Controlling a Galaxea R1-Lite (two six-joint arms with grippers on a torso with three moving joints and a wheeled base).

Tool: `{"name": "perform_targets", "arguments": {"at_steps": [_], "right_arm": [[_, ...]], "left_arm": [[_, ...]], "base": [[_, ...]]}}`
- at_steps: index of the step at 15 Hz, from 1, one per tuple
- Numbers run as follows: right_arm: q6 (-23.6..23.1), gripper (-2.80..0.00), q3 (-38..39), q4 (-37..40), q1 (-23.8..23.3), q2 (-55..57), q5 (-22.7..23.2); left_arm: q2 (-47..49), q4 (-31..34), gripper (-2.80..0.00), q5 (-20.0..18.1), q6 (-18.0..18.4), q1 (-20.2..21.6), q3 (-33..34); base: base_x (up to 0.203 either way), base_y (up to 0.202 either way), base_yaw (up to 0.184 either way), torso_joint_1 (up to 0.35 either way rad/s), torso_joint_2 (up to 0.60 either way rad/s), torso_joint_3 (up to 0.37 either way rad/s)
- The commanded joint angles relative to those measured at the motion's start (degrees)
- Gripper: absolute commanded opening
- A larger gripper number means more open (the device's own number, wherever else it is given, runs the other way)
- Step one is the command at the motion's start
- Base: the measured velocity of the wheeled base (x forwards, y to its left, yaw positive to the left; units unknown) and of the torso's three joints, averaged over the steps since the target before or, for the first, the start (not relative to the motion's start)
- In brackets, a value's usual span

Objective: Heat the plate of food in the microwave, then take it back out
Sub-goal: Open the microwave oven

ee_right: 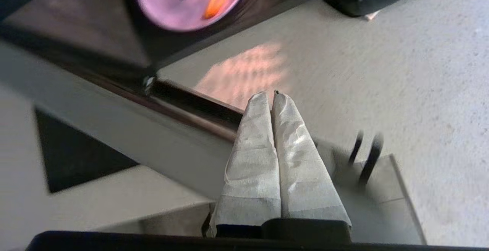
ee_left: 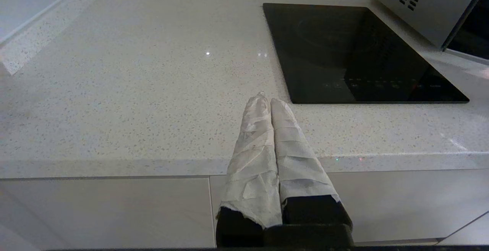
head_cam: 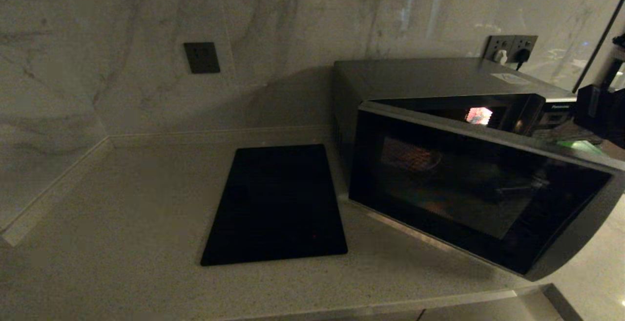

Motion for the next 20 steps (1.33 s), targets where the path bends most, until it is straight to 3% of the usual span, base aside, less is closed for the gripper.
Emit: {"name": "perform_targets", "arguments": {"at_steps": [1, 9, 11, 17, 20], "right_arm": [[0.13, -2.80, -0.10, 0.73, 1.21, -4.26, 0.29], [-0.92, -2.80, -0.43, 0.53, 1.61, -4.70, -0.31], [-3.05, -2.80, 2.26, 1.10, 3.42, -4.62, -0.27], [-5.32, -2.80, 7.85, 2.39, 19.42, -3.59, 0.14], [-4.23, -2.80, 9.50, 2.34, 24.62, -3.03, 0.65]], "left_arm": [[0.09, -0.02, -2.80, 0.05, -0.06, 0.02, 0.00], [0.09, -0.02, -2.80, 0.05, -0.06, 0.02, 0.00], [0.09, -0.02, -2.80, 0.05, -0.06, 0.02, 0.00], [0.09, -0.02, -2.80, 0.05, -0.06, 0.02, 0.00], [0.09, -0.02, -2.80, 0.05, -0.06, 0.02, 0.00]], "base": [[0.000, 0.000, 0.000, 0.000, 0.00, 0.000], [0.000, 0.000, 0.000, 0.000, 0.00, 0.000], [0.000, 0.000, 0.000, 0.000, 0.00, 0.000], [0.000, 0.000, 0.000, 0.000, 0.00, 0.000], [0.000, 0.000, 0.000, 0.000, 0.00, 0.000]]}}
